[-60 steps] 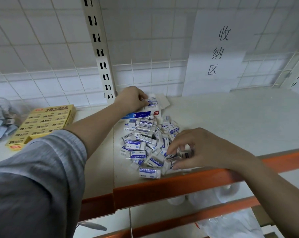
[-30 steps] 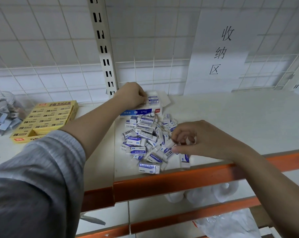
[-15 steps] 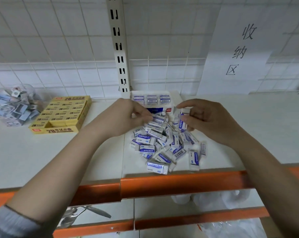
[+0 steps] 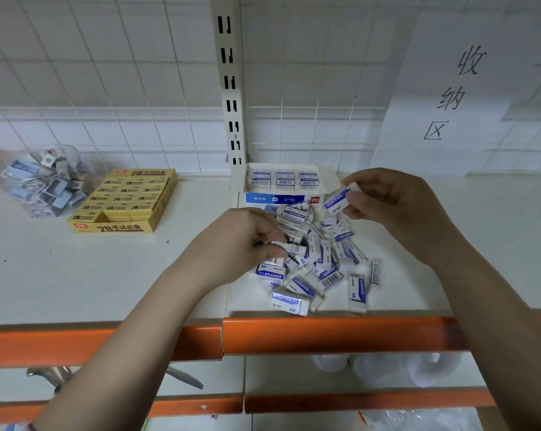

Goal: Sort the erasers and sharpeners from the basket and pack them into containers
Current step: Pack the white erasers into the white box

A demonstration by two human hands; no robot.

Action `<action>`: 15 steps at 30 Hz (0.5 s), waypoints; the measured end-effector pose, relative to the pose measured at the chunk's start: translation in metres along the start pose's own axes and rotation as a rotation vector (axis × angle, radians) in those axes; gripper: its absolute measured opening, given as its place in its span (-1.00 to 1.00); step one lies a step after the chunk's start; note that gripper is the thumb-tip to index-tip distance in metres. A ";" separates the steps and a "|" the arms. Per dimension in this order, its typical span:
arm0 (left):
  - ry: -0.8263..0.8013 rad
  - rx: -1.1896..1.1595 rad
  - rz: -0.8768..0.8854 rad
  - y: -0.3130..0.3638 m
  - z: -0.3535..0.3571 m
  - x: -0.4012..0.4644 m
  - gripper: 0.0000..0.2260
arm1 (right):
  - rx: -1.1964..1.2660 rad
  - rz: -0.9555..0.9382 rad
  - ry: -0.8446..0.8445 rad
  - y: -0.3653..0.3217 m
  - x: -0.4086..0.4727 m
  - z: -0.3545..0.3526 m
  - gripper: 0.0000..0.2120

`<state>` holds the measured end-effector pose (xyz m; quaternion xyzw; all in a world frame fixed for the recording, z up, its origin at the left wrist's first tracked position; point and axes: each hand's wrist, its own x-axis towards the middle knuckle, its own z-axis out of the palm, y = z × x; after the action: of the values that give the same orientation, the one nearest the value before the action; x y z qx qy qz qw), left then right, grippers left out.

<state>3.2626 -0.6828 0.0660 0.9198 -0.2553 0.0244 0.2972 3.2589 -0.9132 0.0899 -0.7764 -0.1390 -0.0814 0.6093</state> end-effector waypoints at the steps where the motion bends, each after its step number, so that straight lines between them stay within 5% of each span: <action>1: 0.023 -0.003 -0.014 0.000 0.000 -0.002 -0.84 | 0.026 0.006 0.015 0.001 0.001 0.000 -0.83; 7: 0.265 -0.179 -0.141 0.002 -0.003 -0.021 -0.95 | 0.263 0.157 0.065 0.004 0.008 0.005 -0.87; 15: 0.471 -0.231 -0.221 0.004 -0.011 -0.041 -0.84 | 0.531 0.280 -0.161 -0.001 0.018 0.023 -0.82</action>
<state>3.2263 -0.6602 0.0691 0.8710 -0.0784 0.1756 0.4521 3.2750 -0.8888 0.0904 -0.6058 -0.0949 0.1044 0.7830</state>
